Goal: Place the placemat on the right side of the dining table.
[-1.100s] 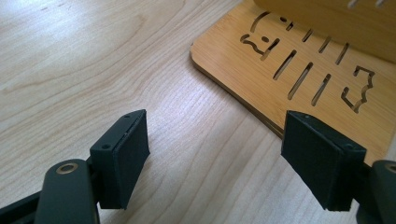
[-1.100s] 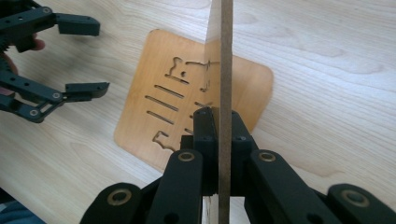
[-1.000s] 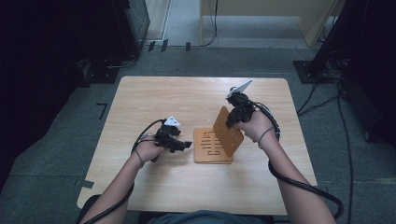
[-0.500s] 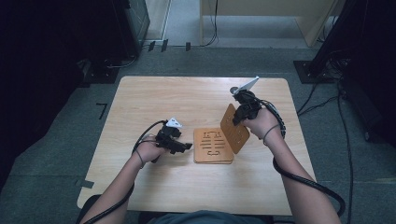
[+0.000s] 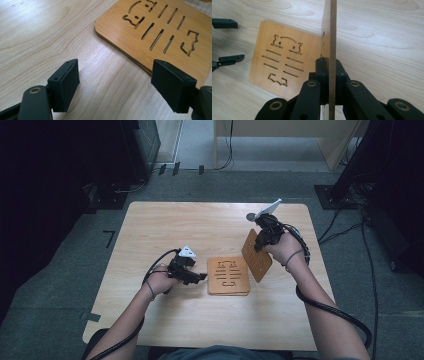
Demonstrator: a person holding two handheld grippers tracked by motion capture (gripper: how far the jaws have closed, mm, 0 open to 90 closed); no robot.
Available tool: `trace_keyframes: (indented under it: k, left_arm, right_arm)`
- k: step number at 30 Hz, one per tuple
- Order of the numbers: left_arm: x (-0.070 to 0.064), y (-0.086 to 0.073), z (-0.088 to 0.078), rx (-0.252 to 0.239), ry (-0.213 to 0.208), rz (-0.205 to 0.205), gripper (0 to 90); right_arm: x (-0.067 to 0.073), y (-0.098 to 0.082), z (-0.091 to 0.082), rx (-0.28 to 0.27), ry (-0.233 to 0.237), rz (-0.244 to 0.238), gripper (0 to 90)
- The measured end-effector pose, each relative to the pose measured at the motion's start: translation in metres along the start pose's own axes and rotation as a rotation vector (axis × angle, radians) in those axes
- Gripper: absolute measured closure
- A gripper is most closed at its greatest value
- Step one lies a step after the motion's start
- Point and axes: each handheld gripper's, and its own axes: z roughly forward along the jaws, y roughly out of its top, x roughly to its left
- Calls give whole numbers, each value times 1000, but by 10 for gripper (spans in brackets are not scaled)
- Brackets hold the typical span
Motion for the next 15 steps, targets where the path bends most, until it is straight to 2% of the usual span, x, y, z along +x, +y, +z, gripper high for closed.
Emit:
trace_keyframes:
  k: [7, 9, 12, 15]
  left_arm:
    - [1, -1, 0, 1, 2, -5, 219]
    - [1, -1, 1, 3, -1, -7, 219]
    - [0, -1, 2, 9, -3, -4, 219]
    - [-2, -1, 3, 7, -5, -1, 219]
  right_arm:
    - [-13, 3, -8, -23, -1, 39, 876]
    - [-17, 4, -9, -14, 5, 46, 876]
    - [-18, 5, -10, -10, -14, 43, 876]
    - [-21, 7, -11, -15, -12, 50, 876]
